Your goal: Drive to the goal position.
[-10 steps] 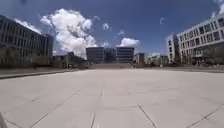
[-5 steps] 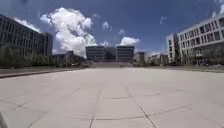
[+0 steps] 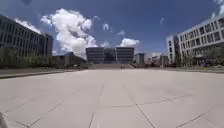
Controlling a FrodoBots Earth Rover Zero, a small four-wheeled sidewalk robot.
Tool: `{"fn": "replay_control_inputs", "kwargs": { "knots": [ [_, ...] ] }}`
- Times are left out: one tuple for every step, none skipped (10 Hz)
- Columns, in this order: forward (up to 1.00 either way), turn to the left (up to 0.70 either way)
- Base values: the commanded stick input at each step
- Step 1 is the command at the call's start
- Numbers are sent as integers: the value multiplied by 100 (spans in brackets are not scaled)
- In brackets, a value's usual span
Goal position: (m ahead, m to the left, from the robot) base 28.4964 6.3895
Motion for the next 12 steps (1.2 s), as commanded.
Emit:
{"fn": "replay_control_inputs", "kwargs": {
  "knots": [
    [70, 0],
    [70, 0],
    [70, 0],
    [70, 0],
    [70, 0],
    [70, 0],
    [70, 0],
    [70, 0],
    [70, 0],
    [70, 0],
    [70, 0],
    [70, 0]
  ]
}}
